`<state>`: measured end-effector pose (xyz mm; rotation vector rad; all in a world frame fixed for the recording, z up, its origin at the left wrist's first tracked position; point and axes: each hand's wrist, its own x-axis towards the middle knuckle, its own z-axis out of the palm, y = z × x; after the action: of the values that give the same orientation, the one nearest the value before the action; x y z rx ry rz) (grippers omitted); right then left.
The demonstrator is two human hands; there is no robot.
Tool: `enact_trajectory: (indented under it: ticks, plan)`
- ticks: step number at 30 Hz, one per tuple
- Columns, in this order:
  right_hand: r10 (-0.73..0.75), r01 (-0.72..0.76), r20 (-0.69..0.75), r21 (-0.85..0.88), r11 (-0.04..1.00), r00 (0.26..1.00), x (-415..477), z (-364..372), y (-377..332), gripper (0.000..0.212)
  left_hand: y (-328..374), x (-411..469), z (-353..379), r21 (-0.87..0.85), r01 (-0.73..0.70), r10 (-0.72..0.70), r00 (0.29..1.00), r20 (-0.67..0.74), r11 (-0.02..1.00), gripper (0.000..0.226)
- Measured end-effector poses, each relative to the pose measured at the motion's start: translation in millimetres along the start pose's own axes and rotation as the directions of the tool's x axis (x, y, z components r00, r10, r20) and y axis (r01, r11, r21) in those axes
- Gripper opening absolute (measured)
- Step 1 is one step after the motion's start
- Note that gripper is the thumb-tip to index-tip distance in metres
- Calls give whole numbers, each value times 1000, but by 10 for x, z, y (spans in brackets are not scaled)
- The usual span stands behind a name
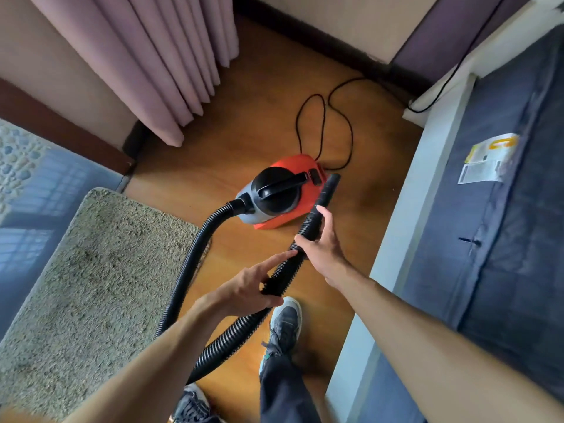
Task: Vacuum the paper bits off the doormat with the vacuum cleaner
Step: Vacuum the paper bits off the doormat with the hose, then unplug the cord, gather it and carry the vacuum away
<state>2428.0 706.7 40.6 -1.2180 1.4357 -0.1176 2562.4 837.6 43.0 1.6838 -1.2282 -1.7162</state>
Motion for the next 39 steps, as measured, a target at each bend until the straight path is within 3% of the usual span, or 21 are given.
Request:
enact_trajectory:
  ticks: [4, 10, 20, 27, 39]
  plan:
    - [56, -55, -34, 54, 997, 998, 124, -202, 105, 73, 43, 264, 31, 49, 33, -35, 999, 40, 998, 100]
    - [112, -108, -32, 106, 988, 993, 204, -316, 250, 74, 59, 469, 42, 104, 213, -230, 953, 195, 972, 97]
    - [223, -205, -56, 234, 950, 973, 382, -372, 409, 77, 49, 853, -122, 212, 250, -312, 886, 342, 945, 96]
    - [217, -196, -56, 250, 948, 975, 489, -427, 490, 75, 83, 1048, -160, 287, 269, -365, 855, 368, 919, 94]
    - [305, -316, 84, 283, 906, 949, 1088, -406, 1055, 76, -219, 1502, 100, 341, 356, -468, 815, 341, 870, 90]
